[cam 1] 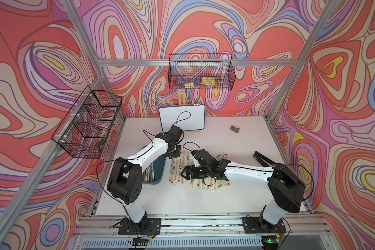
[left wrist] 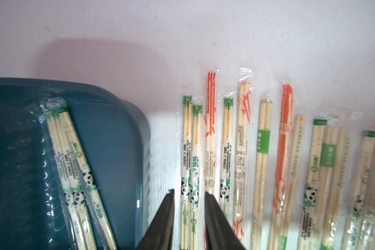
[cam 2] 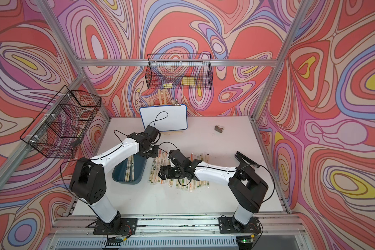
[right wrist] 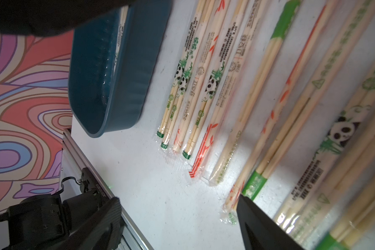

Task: Take the paired disposable chopsticks out of the storage box
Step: Place the paired disposable chopsticks at the center of the board, then pick up the paired disposable chopsticks from the storage box.

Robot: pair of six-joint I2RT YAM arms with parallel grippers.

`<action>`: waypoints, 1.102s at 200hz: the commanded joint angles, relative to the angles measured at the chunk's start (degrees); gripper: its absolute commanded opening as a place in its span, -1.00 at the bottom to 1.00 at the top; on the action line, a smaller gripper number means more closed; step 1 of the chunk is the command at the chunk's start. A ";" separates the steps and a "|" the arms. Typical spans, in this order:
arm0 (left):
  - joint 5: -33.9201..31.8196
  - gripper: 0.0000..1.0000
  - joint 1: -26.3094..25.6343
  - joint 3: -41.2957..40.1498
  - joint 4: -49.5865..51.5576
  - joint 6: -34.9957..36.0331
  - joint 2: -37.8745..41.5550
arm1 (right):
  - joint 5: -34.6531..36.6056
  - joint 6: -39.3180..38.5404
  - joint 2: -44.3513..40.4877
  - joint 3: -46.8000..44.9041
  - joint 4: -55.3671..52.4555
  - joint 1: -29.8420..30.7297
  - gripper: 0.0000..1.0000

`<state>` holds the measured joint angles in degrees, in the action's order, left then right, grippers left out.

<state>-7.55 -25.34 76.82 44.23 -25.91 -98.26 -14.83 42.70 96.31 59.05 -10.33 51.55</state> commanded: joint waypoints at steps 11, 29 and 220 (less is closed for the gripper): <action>-2.20 -0.42 1.94 0.56 2.87 -1.47 4.32 | 0.15 -0.64 -0.69 2.46 -0.74 0.32 0.78; -2.52 -0.42 3.74 -0.71 2.92 -2.09 6.46 | 0.11 -0.79 -0.26 3.56 -1.01 0.32 0.78; -2.90 -0.41 16.48 -16.24 -5.16 -6.84 3.99 | -3.36 0.11 7.17 12.65 0.31 1.93 0.78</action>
<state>-10.63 -9.65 61.36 40.95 -31.79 -92.44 -18.06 42.72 102.59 70.87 -9.89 53.25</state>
